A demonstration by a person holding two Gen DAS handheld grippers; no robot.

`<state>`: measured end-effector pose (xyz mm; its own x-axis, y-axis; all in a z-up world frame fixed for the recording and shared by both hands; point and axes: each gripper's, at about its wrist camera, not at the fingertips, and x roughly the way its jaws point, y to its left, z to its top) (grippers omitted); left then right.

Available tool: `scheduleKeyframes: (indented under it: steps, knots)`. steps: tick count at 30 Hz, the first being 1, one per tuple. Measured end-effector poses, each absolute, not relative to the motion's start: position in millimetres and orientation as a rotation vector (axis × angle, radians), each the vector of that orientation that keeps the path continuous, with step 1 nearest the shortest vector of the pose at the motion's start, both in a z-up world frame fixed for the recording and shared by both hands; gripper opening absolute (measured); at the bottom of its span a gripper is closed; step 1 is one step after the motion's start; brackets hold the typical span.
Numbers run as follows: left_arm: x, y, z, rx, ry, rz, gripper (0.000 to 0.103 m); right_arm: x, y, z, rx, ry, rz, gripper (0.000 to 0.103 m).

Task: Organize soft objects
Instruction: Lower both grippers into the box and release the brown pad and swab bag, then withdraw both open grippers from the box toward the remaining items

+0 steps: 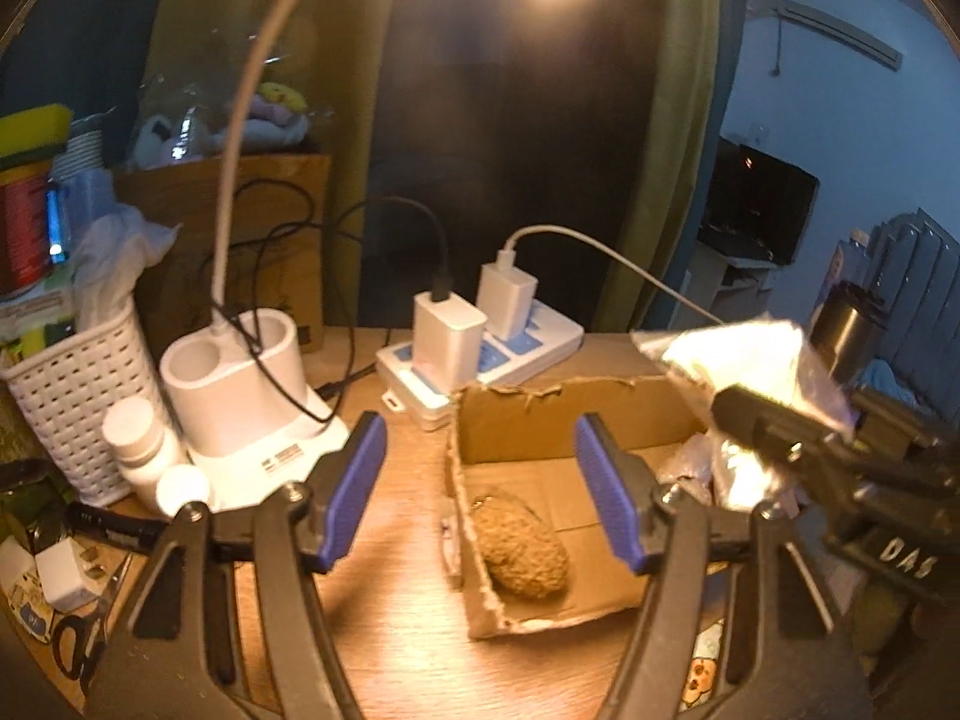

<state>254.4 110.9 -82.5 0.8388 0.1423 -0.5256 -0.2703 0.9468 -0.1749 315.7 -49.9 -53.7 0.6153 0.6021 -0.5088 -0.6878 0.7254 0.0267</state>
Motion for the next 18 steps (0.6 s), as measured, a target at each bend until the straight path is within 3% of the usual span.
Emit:
scheduleKeyframes:
  steps: [3, 5, 8, 18]
  knots:
    - [251, 116, -83, -0.267, 0.532, 0.234, 0.067, 318, -40, -57, -0.169, 0.548, 0.767, 0.045]
    - [250, 118, -85, -0.269, 0.533, 0.238, 0.067, 318, -34, -59, -0.165, 0.562, 0.779, 0.057]
    - [249, 119, -86, -0.273, 0.541, 0.240, 0.067, 318, -28, -63, -0.168, 0.570, 0.777, 0.066]
    - [244, 116, -81, -0.259, 0.517, 0.241, 0.067, 309, -42, -48, -0.177, 0.520, 0.729, 0.067]
